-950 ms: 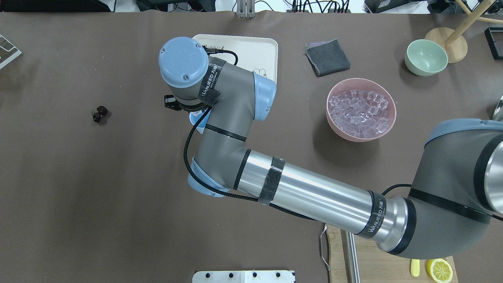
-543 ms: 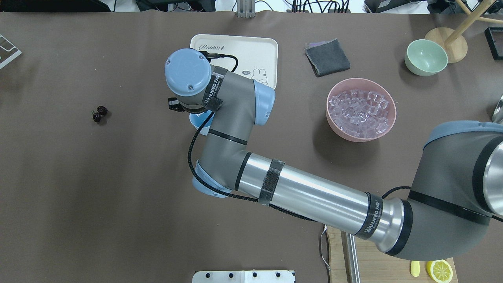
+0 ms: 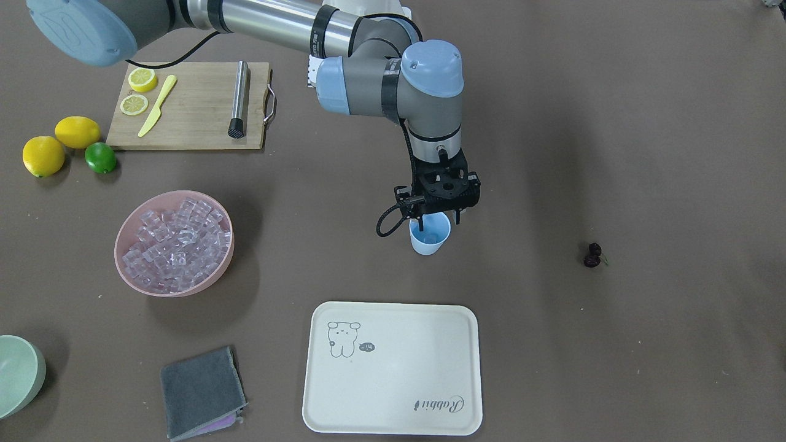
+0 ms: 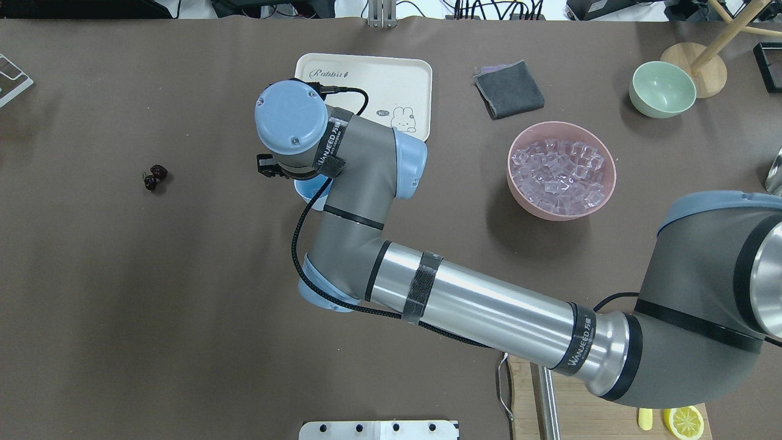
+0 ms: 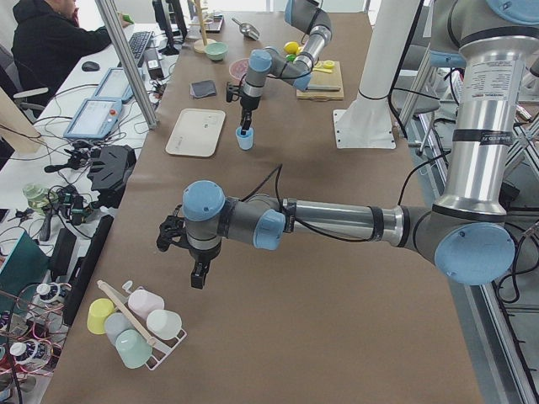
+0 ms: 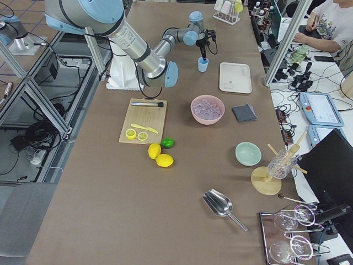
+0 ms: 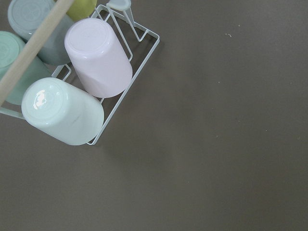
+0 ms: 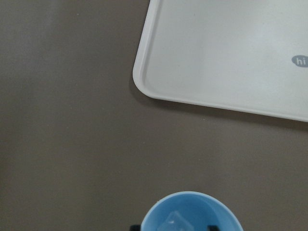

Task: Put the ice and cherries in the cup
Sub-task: 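Carry the ice cube with the right gripper over the light-blue cup and release, then move the right gripper back to the pink bowl, then grasp another ice cube in the pink bowl with the right gripper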

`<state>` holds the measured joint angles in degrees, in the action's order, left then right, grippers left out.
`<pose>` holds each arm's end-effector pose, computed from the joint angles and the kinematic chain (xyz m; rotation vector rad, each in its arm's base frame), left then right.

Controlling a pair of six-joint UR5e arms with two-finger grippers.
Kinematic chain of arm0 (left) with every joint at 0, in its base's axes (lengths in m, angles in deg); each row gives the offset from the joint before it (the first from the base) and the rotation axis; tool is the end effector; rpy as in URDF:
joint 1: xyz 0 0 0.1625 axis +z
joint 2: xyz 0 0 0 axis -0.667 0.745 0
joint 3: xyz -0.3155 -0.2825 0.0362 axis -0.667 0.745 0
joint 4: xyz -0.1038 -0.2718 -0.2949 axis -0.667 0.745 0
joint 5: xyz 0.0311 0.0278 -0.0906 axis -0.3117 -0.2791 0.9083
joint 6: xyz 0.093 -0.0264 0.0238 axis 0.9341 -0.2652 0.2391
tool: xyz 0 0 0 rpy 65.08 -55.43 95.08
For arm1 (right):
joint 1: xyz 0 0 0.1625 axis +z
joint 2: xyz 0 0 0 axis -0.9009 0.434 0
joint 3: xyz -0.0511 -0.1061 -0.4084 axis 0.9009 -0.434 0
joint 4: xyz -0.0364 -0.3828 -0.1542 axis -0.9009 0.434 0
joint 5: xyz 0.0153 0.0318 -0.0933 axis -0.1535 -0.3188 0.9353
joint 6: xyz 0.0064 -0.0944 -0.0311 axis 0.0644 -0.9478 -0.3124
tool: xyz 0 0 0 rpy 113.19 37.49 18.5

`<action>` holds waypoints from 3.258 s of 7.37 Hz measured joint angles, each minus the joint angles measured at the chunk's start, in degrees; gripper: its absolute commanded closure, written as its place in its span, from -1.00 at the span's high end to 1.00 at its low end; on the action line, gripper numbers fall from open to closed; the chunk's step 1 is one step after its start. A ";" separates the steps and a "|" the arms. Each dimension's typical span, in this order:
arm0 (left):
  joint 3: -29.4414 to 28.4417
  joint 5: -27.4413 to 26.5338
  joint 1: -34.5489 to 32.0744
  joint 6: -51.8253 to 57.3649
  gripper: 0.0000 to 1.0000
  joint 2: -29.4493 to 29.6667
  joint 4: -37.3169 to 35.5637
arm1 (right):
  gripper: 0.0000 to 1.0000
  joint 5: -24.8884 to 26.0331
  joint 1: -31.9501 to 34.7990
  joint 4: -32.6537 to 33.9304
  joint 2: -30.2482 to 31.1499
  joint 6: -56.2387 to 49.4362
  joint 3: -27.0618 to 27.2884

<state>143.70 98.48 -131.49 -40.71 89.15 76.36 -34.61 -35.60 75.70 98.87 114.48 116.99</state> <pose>-0.0617 -0.5362 0.6036 0.2154 0.7594 0.0448 -0.6602 -0.5000 0.0627 0.3260 -0.8735 -0.0011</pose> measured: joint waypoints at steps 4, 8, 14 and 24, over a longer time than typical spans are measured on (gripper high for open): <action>0.06 -0.08 0.00 0.00 0.96 0.62 0.00 | 0.98 -18.62 13.60 8.12 16.51 -12.20 21.97; 0.41 -0.01 0.00 0.04 0.96 0.60 0.08 | 0.98 -27.69 21.64 -2.29 38.42 -20.98 29.20; 1.05 0.00 0.00 -0.05 0.96 0.71 0.09 | 0.97 -25.11 20.03 -7.67 44.03 -22.77 25.79; 0.86 -0.01 0.02 0.08 0.96 0.65 0.09 | -0.88 -24.03 18.78 -7.73 44.36 -23.35 26.35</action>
<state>144.56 98.48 -131.47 -40.64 89.79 76.45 -58.64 -16.82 67.97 143.23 91.12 143.35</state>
